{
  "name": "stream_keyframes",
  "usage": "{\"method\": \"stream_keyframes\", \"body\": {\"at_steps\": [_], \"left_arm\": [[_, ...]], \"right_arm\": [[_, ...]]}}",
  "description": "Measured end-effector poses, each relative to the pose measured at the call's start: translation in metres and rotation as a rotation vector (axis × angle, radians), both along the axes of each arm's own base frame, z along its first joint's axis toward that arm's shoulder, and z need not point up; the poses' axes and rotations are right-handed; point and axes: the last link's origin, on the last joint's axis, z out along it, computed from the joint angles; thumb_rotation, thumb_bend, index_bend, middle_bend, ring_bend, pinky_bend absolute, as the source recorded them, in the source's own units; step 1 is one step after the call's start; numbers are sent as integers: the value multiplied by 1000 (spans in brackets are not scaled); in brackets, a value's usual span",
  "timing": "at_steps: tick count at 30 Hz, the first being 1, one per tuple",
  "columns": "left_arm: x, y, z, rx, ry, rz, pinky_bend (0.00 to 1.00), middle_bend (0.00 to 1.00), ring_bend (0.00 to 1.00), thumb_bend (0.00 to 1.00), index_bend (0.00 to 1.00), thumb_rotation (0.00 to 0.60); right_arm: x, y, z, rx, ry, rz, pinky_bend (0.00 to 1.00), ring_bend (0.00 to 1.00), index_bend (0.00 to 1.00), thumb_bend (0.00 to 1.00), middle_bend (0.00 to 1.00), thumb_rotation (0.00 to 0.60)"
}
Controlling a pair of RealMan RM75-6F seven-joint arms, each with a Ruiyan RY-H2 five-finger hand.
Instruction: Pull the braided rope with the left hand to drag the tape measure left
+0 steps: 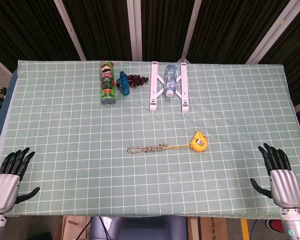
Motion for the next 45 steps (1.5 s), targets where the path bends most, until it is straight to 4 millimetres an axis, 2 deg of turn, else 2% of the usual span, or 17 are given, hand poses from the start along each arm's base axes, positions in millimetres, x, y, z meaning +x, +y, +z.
{"method": "stream_keyframes", "body": {"at_steps": [6,10,13,18,24,27,34,40,45], "left_arm": [[7,5,-2,-18,11,-20,0,0,0,0,0,600],[21,16,-5,-29,25,-60,0,0,0,12,1,600],[33,26,-7,-37,25,-84,0,0,0,39,46,600],[56,54,-12,-58,30,-105,0,0,0,74,114,600],[91,102,-24,-69,64,-140,0,0,0,123,211,600],[108,121,-34,-81,65,-149,0,0,0,133,291,600],[148,151,-74,-142,48,-149,0,0,0,169,345,600],[178,163,-114,-191,42,-151,0,0,0,223,383,600],[195,169,-143,-226,41,-131,0,1,0,271,417,600]], "right_arm": [[-1,-1,0,0,-14,-10,0,0,0,269,0,600],[-1,-1,-1,4,-26,-12,0,0,0,270,0,600],[-1,-2,-1,5,-33,-15,0,0,0,269,0,600],[-2,-3,-2,11,-53,-31,0,0,0,268,0,600],[-2,-5,-3,15,-68,-42,0,0,0,269,0,600],[-4,-6,-2,15,-77,-52,0,0,0,269,0,600],[-5,-8,-2,19,-96,-70,0,0,0,269,0,600],[-5,-8,-2,22,-107,-76,0,0,0,269,0,600],[-7,-9,-1,22,-114,-85,0,0,0,270,0,600]]}}
